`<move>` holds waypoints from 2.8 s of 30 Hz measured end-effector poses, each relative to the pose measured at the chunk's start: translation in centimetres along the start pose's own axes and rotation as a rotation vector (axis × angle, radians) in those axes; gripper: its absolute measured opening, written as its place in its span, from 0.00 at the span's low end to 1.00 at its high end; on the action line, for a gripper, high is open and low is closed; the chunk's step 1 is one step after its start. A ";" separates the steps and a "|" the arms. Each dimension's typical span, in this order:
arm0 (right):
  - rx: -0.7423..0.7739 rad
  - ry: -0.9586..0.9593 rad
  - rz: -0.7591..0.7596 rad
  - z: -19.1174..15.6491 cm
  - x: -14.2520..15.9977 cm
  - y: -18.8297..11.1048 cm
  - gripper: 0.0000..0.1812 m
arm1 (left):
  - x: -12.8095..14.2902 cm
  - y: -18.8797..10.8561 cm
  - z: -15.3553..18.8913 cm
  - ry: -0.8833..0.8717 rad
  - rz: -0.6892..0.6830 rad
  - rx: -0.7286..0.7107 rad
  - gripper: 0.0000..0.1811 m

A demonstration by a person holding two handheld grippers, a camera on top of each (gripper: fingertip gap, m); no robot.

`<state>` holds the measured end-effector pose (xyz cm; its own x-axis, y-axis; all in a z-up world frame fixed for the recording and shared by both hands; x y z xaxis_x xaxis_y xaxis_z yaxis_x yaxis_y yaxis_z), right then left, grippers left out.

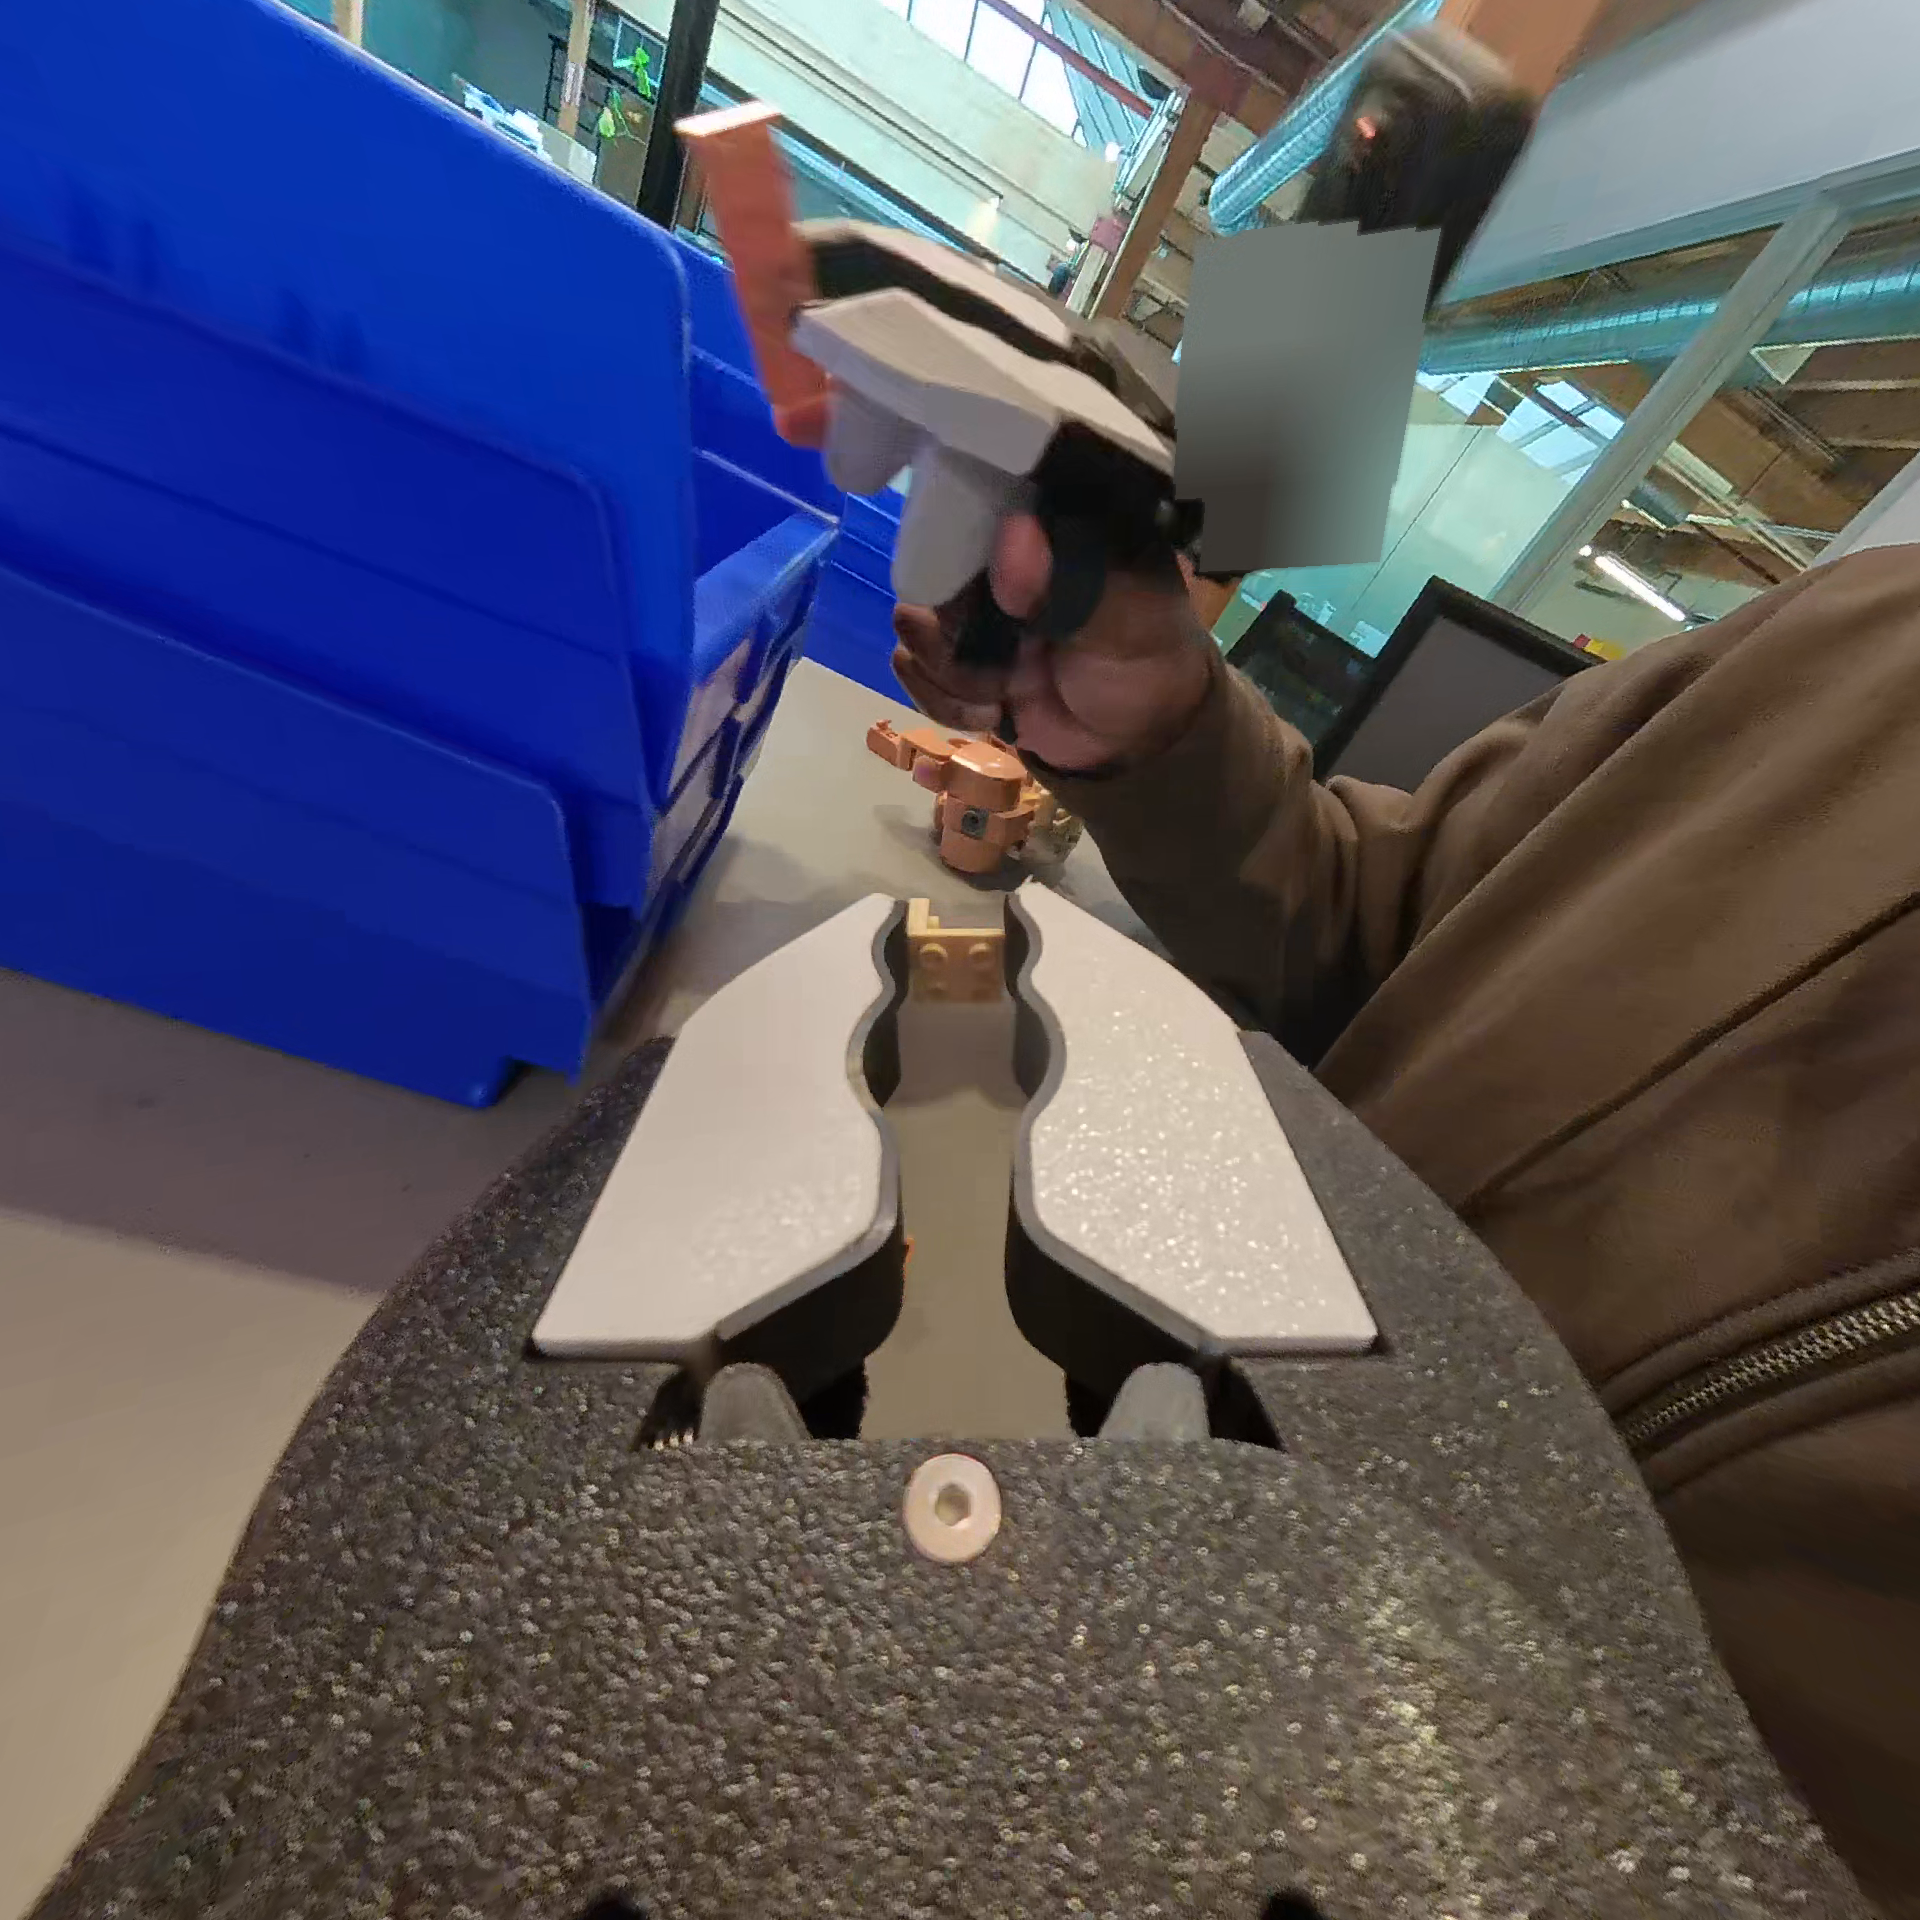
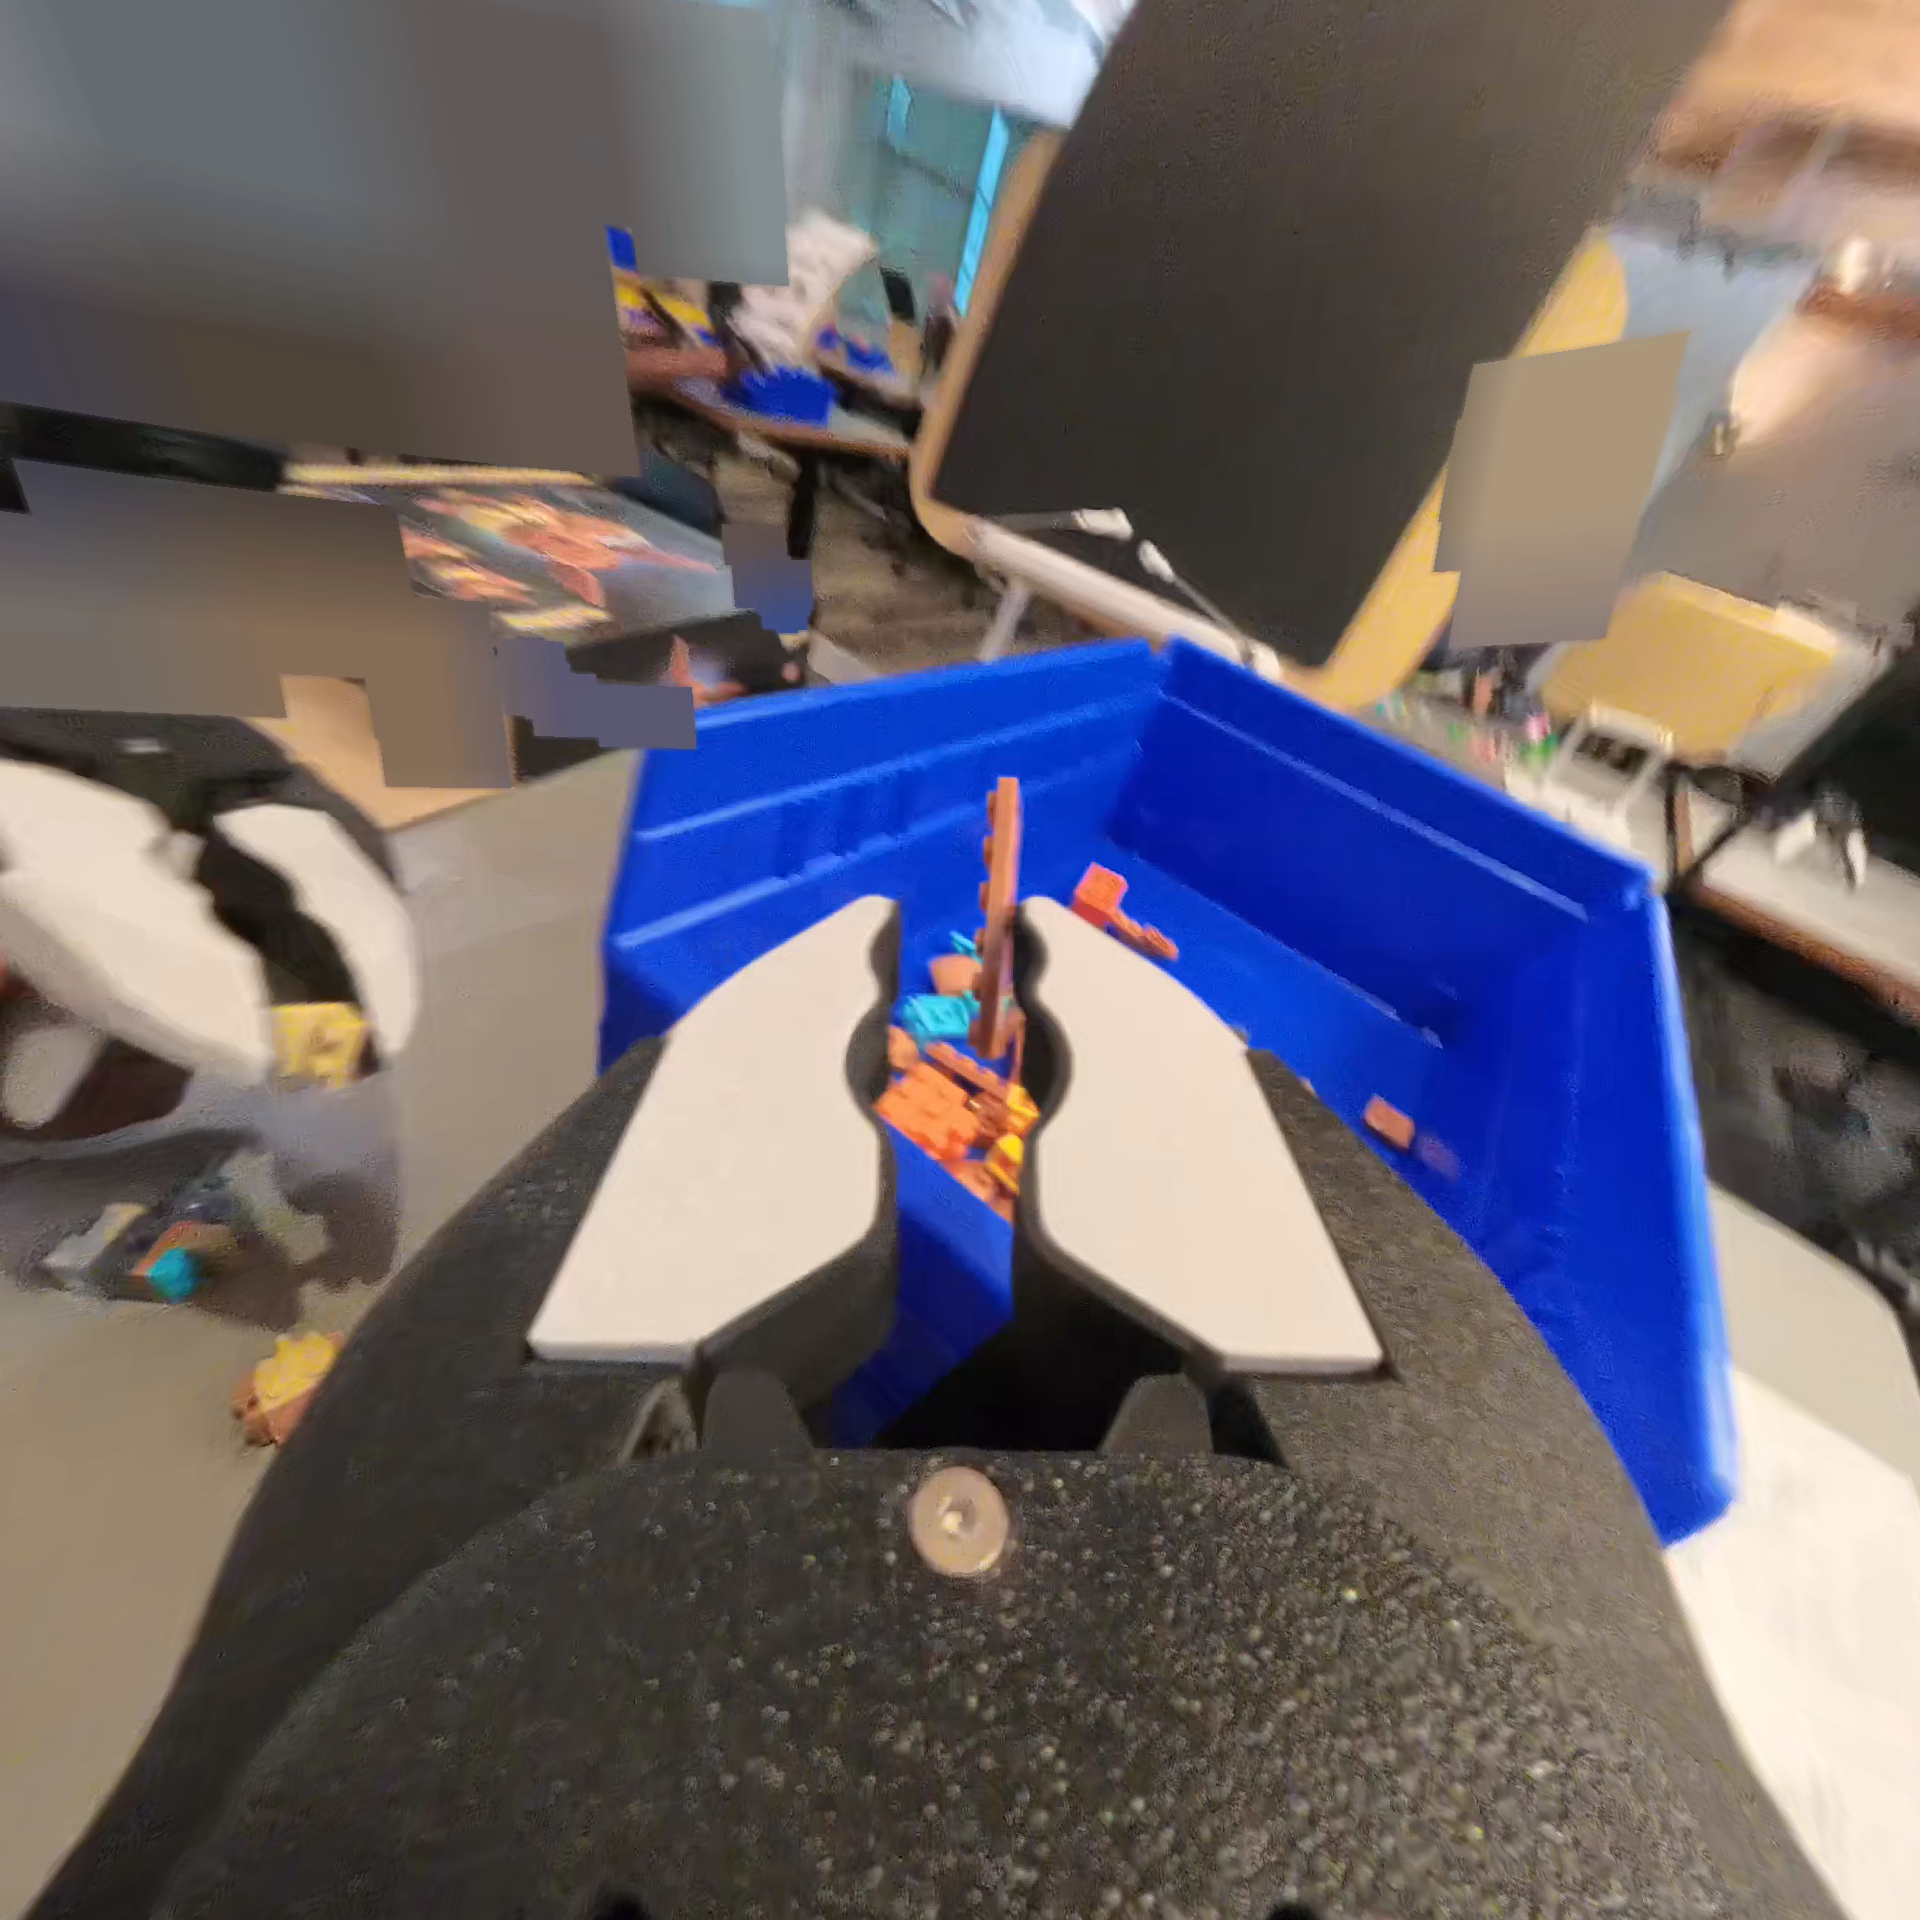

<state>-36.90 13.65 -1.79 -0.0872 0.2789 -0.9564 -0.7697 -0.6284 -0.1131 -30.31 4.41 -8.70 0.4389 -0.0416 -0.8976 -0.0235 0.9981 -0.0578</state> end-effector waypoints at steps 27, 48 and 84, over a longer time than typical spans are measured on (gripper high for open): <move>-0.404 -0.687 0.024 -13.6 3.2 -0.2 0.09 | 0.7 1.2 2.1 -0.186 -0.001 0.156 0.10; -0.543 -0.216 -0.193 -10.0 5.3 -0.6 0.13 | 3.9 -0.2 -1.5 0.157 -0.356 -0.173 0.17; -1.128 0.878 -0.129 -14.4 5.2 -1.3 0.09 | 3.3 0.4 0.8 0.626 -0.136 -0.031 0.18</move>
<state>-27.23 5.43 -10.55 0.6749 0.1082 -0.7299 0.1980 -0.9795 0.0380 -28.16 4.71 -11.39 -0.1672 -0.1963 -0.9662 -0.0351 0.9805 -0.1931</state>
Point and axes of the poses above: each gripper's, where its closed fingertips meet, y out along the fingers, x out of its underside, z = x × y across the jaws, the point moved 1 cm from there along -y, back along the fingers, and after that the axes turned 5 degrees about -x, right-handed, at the moved point
